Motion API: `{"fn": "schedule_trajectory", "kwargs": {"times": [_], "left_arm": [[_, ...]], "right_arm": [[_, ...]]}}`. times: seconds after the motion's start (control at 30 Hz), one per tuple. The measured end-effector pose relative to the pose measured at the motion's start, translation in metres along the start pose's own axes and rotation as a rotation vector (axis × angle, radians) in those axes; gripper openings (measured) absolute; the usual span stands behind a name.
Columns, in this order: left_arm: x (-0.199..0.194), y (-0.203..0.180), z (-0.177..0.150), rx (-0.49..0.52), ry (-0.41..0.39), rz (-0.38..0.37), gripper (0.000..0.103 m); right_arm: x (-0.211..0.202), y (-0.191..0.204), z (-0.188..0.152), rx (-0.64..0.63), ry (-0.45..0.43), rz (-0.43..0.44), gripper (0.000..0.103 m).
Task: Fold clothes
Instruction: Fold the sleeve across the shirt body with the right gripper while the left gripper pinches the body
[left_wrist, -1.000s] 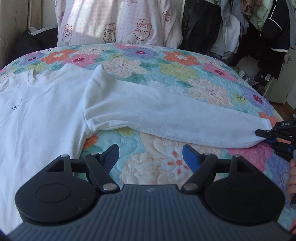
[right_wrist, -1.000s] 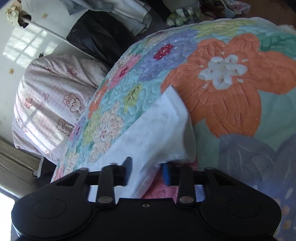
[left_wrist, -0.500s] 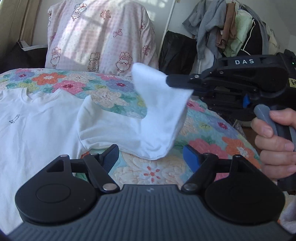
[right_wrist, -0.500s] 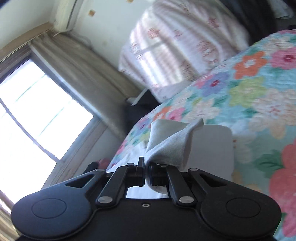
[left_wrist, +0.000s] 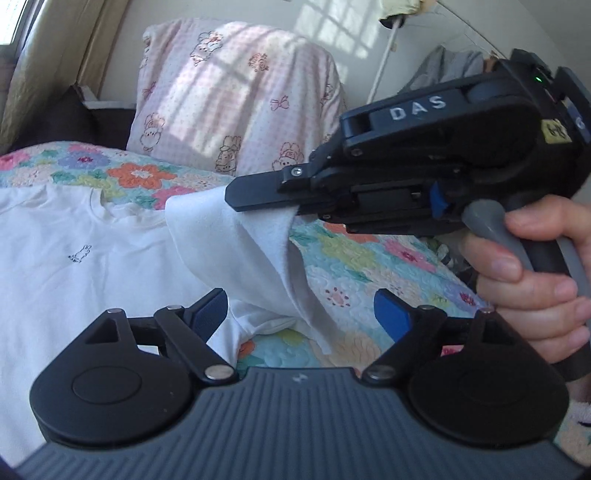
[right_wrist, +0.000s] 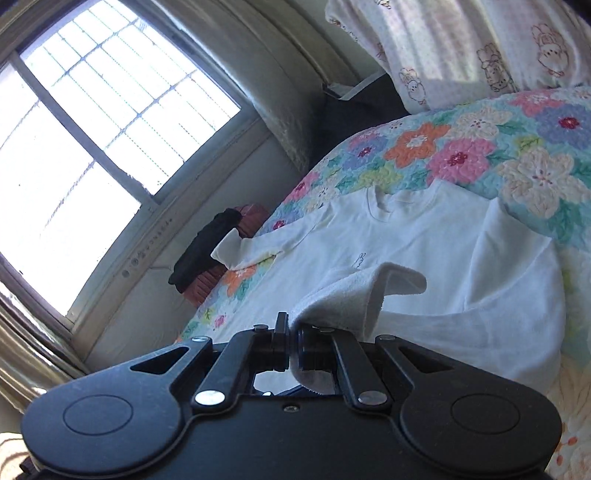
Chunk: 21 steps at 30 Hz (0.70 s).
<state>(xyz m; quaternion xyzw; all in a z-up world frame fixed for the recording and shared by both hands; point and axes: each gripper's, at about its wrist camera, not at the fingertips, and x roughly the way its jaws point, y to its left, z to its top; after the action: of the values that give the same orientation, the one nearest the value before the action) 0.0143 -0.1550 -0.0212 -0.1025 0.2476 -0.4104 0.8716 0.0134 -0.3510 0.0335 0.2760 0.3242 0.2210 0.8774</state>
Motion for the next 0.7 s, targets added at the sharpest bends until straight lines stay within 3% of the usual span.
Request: {"fn": "schedule_trajectory", "kwargs": {"times": [0.13, 0.17, 0.2, 0.23, 0.27, 0.37, 0.43, 0.47, 0.6, 0.7], "left_arm": [[0.017, 0.034, 0.015, -0.121, 0.018, 0.05, 0.085], [0.023, 0.043, 0.017, -0.129, 0.027, 0.075, 0.077], [0.026, 0.054, 0.017, -0.138, 0.038, 0.077, 0.065], [0.029, 0.065, 0.017, -0.146, 0.049, 0.079, 0.03], [0.032, 0.076, 0.018, -0.155, 0.059, 0.081, 0.003], [0.033, 0.104, 0.018, -0.15, 0.051, 0.136, 0.003], [0.028, 0.119, 0.02, -0.152, 0.027, 0.18, 0.003], [0.025, 0.127, 0.021, -0.17, 0.009, 0.187, 0.003], [0.014, 0.149, 0.026, -0.184, -0.044, 0.231, 0.003], [0.009, 0.157, 0.028, -0.169, -0.083, 0.268, 0.003]], "right_arm": [[0.023, 0.009, 0.007, 0.0, 0.043, 0.031, 0.007], [0.029, 0.007, 0.006, 0.015, 0.048, 0.047, 0.007], [0.032, 0.004, 0.004, 0.027, 0.042, 0.064, 0.007], [0.036, 0.0, 0.002, 0.04, 0.035, 0.081, 0.008], [0.038, -0.004, 0.0, 0.052, 0.023, 0.095, 0.011], [0.024, -0.018, -0.013, 0.059, -0.129, 0.0, 0.022], [0.011, -0.029, -0.028, 0.05, -0.232, -0.113, 0.048], [0.008, -0.035, -0.036, 0.043, -0.255, -0.177, 0.051], [0.012, -0.051, -0.068, -0.035, -0.219, -0.433, 0.051], [0.026, -0.055, -0.089, -0.088, -0.132, -0.509, 0.052]]}}
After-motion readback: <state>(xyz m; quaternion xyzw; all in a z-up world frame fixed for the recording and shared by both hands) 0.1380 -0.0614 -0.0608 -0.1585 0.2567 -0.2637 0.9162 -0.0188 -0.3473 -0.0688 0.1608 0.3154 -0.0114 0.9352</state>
